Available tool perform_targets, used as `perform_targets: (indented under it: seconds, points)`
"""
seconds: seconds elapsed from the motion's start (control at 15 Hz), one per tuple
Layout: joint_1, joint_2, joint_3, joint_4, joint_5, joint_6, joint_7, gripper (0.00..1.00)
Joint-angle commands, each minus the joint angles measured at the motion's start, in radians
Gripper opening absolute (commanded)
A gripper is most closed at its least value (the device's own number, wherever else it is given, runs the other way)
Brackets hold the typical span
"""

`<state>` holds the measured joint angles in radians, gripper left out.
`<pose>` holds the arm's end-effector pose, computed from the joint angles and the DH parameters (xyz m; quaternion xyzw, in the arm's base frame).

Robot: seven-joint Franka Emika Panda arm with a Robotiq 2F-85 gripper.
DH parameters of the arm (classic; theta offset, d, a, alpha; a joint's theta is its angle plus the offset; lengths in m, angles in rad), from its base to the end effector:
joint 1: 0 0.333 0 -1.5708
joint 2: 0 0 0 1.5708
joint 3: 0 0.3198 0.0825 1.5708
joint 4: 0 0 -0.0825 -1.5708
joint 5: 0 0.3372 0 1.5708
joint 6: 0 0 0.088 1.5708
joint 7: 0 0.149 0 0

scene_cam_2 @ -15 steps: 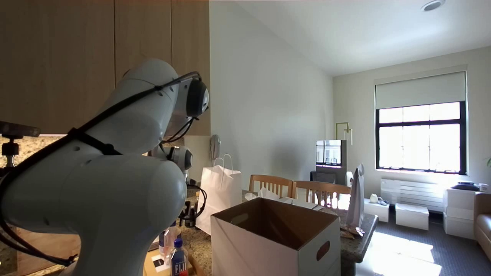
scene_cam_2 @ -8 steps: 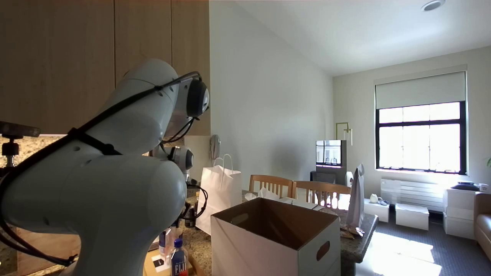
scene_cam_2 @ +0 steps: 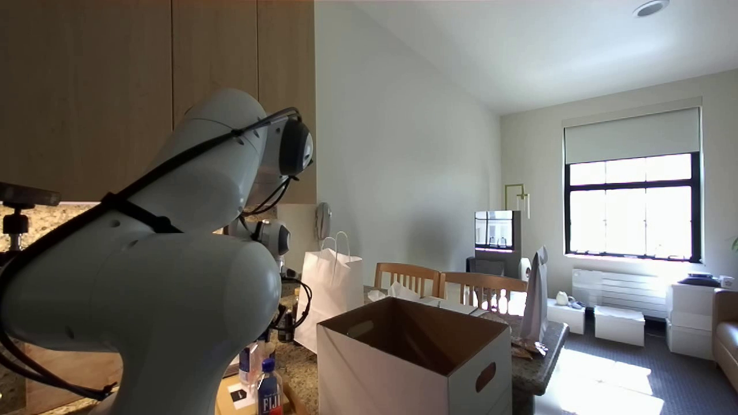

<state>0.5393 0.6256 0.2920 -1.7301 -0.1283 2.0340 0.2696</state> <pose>0.4140 0.4213 0.2071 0.9433 0.2964 -0.1421 0.0460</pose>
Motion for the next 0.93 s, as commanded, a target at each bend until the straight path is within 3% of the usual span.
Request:
perform_targets:
  seconds: [0.0, 0.33, 0.6, 0.87]
  points:
    - [0.043, -0.054, -0.055, -0.033, -0.043, 0.065, 0.107, 0.14]
    - [0.059, -0.134, -0.128, -0.009, -0.036, 0.071, 0.297, 0.14]
    - [0.050, -0.263, -0.158, 0.006, -0.050, -0.078, 0.424, 0.14]
    - [-0.003, -0.421, -0.137, 0.041, -0.014, -0.300, 0.500, 0.14]
